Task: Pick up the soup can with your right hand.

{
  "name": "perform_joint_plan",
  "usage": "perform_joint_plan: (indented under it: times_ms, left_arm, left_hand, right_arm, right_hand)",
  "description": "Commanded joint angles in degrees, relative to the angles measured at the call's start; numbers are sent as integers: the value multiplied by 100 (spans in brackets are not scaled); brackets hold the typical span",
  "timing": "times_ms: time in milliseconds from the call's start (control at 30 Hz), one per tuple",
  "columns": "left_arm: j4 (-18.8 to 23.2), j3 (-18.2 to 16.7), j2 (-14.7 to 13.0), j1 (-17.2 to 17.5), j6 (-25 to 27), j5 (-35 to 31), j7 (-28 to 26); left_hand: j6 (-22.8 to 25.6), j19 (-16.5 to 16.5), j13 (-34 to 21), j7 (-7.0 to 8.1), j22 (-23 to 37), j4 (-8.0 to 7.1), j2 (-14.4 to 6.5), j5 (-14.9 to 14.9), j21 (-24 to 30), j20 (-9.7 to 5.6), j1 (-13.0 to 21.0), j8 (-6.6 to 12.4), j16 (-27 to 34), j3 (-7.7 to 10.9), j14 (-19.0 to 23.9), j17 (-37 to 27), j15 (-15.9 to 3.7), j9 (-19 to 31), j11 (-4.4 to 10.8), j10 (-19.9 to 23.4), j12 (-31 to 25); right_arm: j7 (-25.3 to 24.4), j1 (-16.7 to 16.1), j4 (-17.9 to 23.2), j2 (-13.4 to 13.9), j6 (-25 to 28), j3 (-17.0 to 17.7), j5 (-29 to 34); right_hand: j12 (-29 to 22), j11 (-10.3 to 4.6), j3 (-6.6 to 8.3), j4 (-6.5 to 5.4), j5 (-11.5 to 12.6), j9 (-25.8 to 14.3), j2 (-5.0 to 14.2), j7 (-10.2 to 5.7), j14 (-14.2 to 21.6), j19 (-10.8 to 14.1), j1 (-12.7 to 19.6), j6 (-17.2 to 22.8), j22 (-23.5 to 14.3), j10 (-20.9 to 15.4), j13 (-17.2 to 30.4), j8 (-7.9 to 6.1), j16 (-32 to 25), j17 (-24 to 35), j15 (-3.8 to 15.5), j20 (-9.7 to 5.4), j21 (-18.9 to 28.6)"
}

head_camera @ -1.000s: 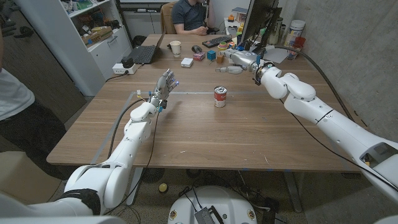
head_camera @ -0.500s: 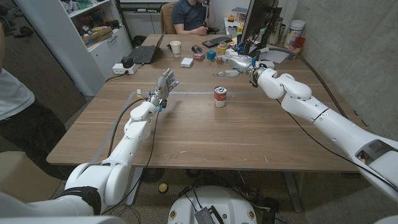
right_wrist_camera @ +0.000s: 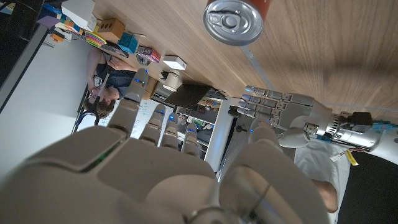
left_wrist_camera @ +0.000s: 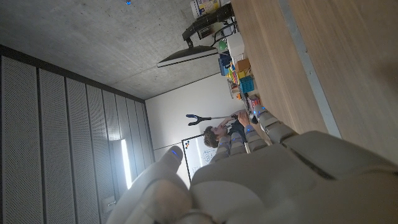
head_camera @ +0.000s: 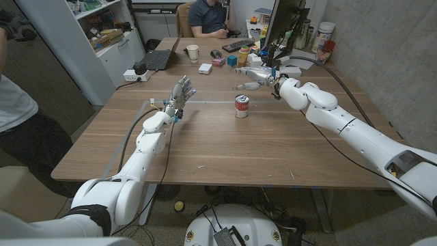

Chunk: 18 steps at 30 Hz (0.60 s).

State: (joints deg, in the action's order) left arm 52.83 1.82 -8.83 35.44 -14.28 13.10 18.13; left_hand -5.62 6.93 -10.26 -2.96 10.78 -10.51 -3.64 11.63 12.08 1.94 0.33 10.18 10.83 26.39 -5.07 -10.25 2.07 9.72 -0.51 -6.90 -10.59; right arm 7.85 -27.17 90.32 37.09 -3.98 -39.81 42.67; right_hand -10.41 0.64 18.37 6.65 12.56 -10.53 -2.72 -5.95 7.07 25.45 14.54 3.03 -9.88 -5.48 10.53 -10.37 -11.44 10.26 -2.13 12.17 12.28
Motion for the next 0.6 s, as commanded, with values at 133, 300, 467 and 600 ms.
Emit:
perform_joint_plan:
  times_ms: [133, 300, 467, 600]
  left_arm:
    - [64, 2, 9, 28, 49, -25, -39]
    - [137, -1, 9, 69, 76, -18, -49]
    - [201, 2, 3, 106, 101, -25, -74]
    - [214, 4, 2, 112, 112, -21, -69]
  left_hand:
    - [-6, 13, -16, -7, 29, -2, -585, 41, 35, 67, 0, 21, 25, 30, -28, -31, 25, 24, 3, -7, -38]
    - [-6, 13, -16, -8, 29, -3, -586, 42, 35, 68, -1, 21, 25, 30, -28, -32, 23, 24, 10, -12, -36]
    - [-2, 14, -16, -2, 29, -3, -587, 42, 36, 67, -1, 22, 25, 29, -28, -32, 24, 24, 5, -4, -39]
    - [-1, 14, -16, -2, 29, -3, -587, 42, 36, 67, -1, 22, 25, 29, -27, -32, 22, 24, 8, -5, -39]
  right_arm:
    - [253, 149, -215, -30, -159, -183, -40]
    - [370, 187, -215, -28, -130, -223, 0]
    - [512, 233, -244, -28, -171, -274, -4]
    - [543, 254, -256, -36, -194, -305, 30]
  right_hand:
    - [-23, -8, 25, 51, 51, -22, 39, -2, 46, 130, 123, -43, 8, 6, 17, -10, 13, 7, 36, -30, -13]
    - [-26, -16, 37, 68, 59, -23, 54, -6, 43, 162, 165, -36, 9, 9, 17, -21, 16, 7, 44, -29, -12]
    - [-32, -16, 41, 83, 64, -23, 55, -5, 43, 178, 197, -49, 10, 1, 18, -22, 18, 7, 45, -22, -17]
    - [-32, -18, 44, 97, 69, -24, 56, -18, 50, 199, 227, -58, 11, 6, 18, -24, 17, 6, 45, -21, -19]
